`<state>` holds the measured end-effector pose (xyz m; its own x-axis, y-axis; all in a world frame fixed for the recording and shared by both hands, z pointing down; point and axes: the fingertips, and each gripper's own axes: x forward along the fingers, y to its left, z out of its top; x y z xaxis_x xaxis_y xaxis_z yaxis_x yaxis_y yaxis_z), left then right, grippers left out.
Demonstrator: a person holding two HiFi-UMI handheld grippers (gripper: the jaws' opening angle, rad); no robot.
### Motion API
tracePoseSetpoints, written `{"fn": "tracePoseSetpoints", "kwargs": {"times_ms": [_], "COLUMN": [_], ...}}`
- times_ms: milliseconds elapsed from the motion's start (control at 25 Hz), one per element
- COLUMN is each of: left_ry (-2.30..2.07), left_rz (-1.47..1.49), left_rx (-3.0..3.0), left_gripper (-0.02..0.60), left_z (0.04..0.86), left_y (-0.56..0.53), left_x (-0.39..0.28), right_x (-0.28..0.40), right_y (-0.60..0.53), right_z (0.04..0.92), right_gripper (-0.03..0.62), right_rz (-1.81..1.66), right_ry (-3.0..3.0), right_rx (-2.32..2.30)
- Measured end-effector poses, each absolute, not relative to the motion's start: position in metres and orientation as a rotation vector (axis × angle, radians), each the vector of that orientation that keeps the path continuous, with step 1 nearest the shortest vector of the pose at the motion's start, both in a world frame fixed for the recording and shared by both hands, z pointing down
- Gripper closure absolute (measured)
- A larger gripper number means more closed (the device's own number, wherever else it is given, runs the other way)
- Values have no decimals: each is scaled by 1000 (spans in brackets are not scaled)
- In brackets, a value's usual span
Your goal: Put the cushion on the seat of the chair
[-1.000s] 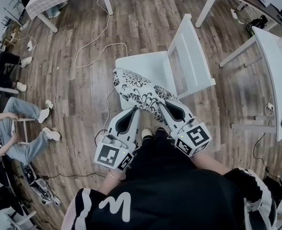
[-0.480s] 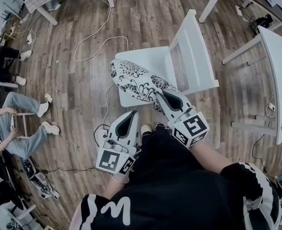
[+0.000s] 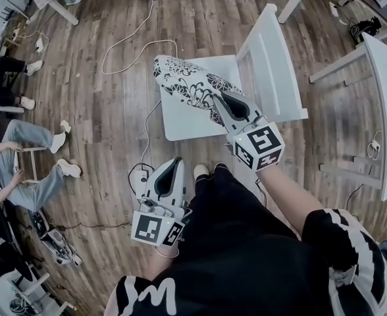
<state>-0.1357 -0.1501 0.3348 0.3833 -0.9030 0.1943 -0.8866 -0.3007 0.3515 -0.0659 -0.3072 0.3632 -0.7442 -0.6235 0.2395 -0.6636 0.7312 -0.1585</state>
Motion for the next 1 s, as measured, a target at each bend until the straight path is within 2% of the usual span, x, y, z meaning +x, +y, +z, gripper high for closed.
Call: {"fn": "tracePoseSetpoints", "kwargs": {"times_ms": [760,1000], "left_ry": [-1676,-1680], "left_rz": [-46,-28], "left_rx": [2125,2088], "left_gripper": [578,578], "left_z": [345,357], "left_y": [-140,-139], "left_x": [-171,-170], "right_x": [-104,-108], "right_y": [-393,-389], "right_z": [390,430], "right_gripper": [554,554], "right_rz": [96,109], "right_ry": [-2680,-2633], "right_rx": [1009,936]}}
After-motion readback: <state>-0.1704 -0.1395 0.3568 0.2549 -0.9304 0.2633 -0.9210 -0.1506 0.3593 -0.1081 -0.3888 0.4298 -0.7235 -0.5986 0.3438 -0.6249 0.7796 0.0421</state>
